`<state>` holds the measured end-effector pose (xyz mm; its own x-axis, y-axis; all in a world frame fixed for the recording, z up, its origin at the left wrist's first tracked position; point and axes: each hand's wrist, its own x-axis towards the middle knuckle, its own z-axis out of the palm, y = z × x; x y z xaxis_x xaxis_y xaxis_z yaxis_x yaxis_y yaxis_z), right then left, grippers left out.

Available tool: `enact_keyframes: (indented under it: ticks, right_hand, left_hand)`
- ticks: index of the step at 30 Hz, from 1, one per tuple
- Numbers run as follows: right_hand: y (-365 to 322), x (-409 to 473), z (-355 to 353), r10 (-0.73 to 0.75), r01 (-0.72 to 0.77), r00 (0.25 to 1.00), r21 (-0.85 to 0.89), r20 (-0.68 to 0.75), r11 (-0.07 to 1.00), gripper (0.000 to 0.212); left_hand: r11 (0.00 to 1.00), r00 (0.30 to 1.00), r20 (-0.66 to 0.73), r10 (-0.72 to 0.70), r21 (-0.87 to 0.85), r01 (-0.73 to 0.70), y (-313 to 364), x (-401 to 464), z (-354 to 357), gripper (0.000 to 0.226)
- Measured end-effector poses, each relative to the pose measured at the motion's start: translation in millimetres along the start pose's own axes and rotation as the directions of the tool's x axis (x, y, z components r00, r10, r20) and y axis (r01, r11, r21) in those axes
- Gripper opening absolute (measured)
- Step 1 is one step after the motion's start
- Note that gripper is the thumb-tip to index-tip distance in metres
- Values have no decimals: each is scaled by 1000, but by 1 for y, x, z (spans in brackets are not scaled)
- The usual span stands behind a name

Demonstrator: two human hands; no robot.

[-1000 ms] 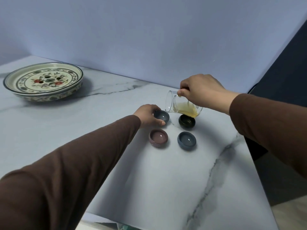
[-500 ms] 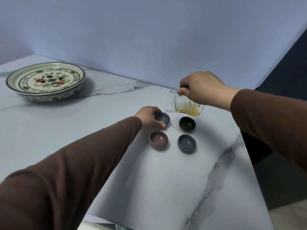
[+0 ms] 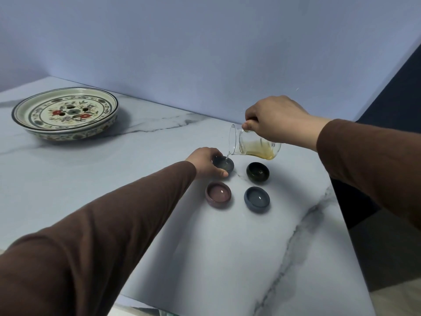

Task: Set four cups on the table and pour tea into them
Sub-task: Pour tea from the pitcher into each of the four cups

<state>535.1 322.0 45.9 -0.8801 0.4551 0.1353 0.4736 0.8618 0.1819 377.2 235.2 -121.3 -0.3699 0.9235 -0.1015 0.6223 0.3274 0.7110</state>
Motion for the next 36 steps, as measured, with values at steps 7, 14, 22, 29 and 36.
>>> enact_keyframes:
  ticks: [7, 14, 22, 29, 36]
  right_hand:
    - [0, -1, -1, -3, 3, 1000, -10, -6, 1000, 28]
    - [1, 0, -2, 16, -16, 1000, 5, -13, 1000, 28]
    - [18, -32, 29, 302, -292, 953, 306, 14, 906, 27]
    - [17, -64, 46, 443, -364, 896, 594, 13, 718, 24]
    - [0, -89, 29, 369, -294, 929, 546, -31, 785, 24]
  left_hand:
    - [1000, 1000, 11, -1, 11, 1, 3, -1, -1, 66]
    - [1000, 1000, 15, -16, 0, 16, 4, -2, -1, 66]
    - [998, 998, -8, -60, -33, 60, 4, -4, 5, 70]
    - [988, 997, -32, -65, -139, 60, 15, -21, -8, 96]
    - [985, 994, -108, 6, -170, -25, 11, -89, -7, 70]
